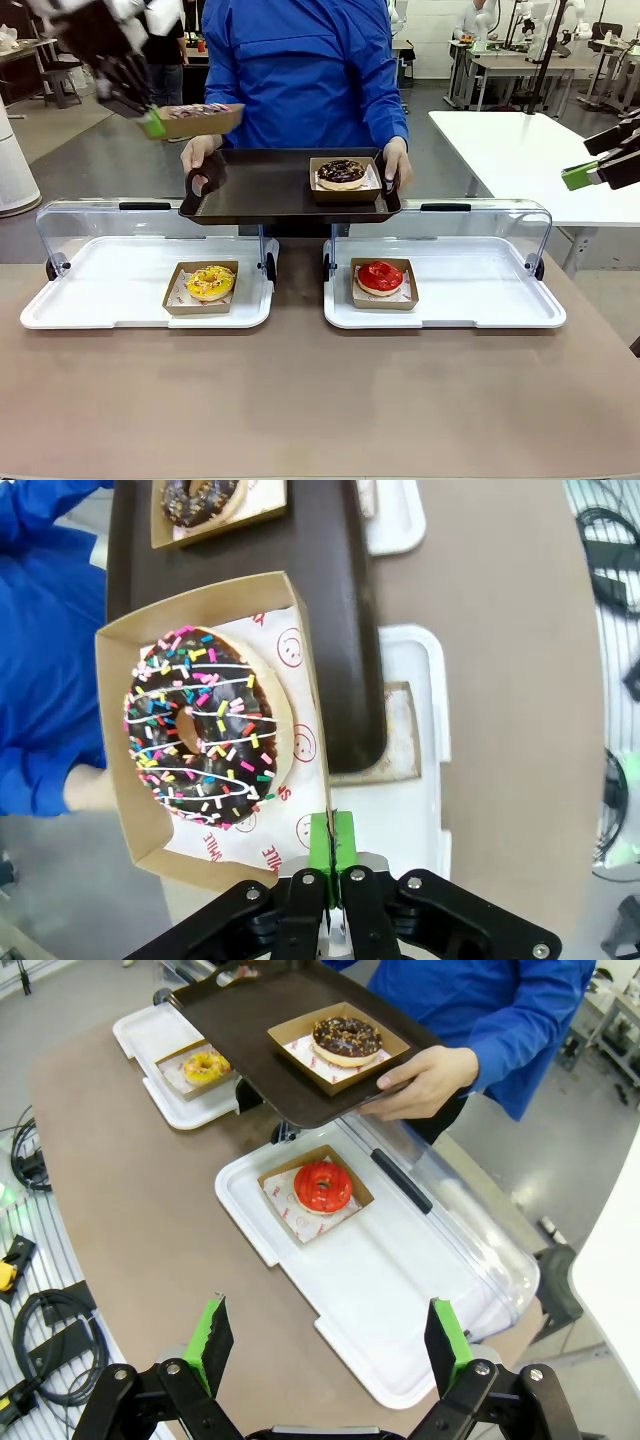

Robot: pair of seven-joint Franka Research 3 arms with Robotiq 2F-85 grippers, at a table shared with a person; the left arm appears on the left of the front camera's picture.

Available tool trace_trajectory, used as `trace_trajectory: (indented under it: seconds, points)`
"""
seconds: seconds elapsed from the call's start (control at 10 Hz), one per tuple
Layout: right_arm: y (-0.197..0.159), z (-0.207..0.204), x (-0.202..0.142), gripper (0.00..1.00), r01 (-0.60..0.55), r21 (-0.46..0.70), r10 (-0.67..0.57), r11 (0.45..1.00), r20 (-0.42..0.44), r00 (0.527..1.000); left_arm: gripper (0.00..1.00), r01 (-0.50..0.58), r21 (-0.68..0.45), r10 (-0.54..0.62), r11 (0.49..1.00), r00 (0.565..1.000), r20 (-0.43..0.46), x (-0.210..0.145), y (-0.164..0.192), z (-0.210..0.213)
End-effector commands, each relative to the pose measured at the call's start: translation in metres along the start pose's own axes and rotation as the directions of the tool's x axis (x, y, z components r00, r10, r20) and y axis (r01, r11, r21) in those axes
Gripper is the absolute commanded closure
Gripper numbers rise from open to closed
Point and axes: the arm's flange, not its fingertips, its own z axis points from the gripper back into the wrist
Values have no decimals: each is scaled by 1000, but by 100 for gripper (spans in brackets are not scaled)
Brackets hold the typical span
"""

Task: Provide the desired donut to the person.
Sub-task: Place the picked Paper togo box onto the Handle tray extended by the person.

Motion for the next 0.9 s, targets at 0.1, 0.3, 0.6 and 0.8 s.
trace_trajectory:
  seconds: [0.1, 0.3, 0.6, 0.8]
  points:
    - [1, -2, -1, 0, 11, -9, -11, 1000, -13, 1000, 99, -35, 27, 34, 999, 999, 6, 14, 23, -62]
    - [1, -2, -1, 0, 11, -9, -11, 1000, -13, 1000, 99, 33, 55, -30, 998, 998, -47, 27, 17, -82]
    - [1, -2, -1, 0, 11, -9, -11, 1000, -13, 1000, 99, 71, 33, -66, 997, 988, -137, 27, 27, -115]
    - [1, -2, -1, 0, 11, -9, -11, 1000, -13, 1000, 99, 137, -14, -137, 991, 982, -127, 30, 27, -123]
